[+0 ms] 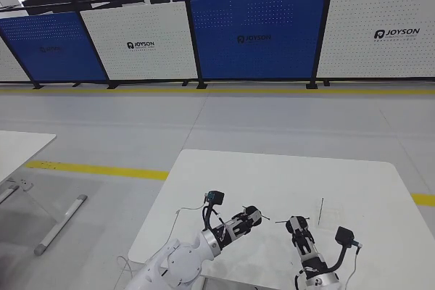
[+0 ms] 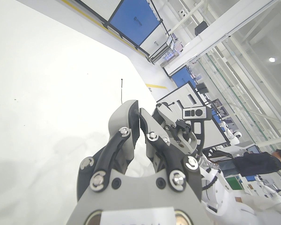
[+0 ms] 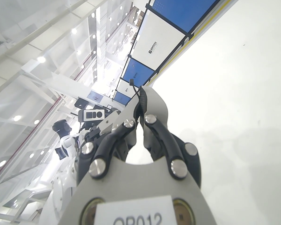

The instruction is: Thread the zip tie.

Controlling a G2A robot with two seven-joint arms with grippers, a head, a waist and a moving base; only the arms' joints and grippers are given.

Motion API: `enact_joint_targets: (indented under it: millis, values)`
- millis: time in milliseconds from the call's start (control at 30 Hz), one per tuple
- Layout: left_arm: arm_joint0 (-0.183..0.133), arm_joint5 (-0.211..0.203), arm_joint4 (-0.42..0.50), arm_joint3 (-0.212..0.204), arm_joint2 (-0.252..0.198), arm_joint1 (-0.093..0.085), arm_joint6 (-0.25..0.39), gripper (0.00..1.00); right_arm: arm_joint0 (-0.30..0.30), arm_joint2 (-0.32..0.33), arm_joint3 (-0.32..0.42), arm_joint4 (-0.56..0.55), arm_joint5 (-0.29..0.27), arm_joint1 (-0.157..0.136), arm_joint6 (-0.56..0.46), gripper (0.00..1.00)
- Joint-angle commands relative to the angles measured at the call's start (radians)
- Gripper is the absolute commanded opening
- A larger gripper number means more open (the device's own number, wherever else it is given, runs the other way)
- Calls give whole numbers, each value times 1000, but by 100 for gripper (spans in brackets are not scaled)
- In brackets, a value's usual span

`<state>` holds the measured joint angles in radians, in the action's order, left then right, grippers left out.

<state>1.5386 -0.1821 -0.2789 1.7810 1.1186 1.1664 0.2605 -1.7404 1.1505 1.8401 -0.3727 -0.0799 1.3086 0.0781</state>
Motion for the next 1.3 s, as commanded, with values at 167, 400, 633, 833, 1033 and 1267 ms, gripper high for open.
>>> enact_joint_targets:
  millis: [167, 400, 633, 833, 1033, 1267]
  values:
    - [0, 0, 0, 0, 0, 0, 0, 0, 22, -12, -18, 3, 11, 5, 5, 0]
    - [0, 0, 0, 0, 0, 0, 0, 0, 48, -26, -40, 12, 20, 9, -14, 0]
    - [0, 0, 0, 0, 0, 0, 0, 0, 52, -30, -41, 6, 22, 11, -19, 0]
    - [0, 0, 0, 0, 0, 0, 0, 0, 54, -31, -44, 1, 29, 12, -19, 0]
    - [0, 0, 0, 0, 0, 0, 0, 0, 55, -28, -45, 5, 27, 14, -15, 0]
    - [0, 0, 0, 0, 0, 0, 0, 0, 51, -29, -32, -5, 29, 15, -19, 0]
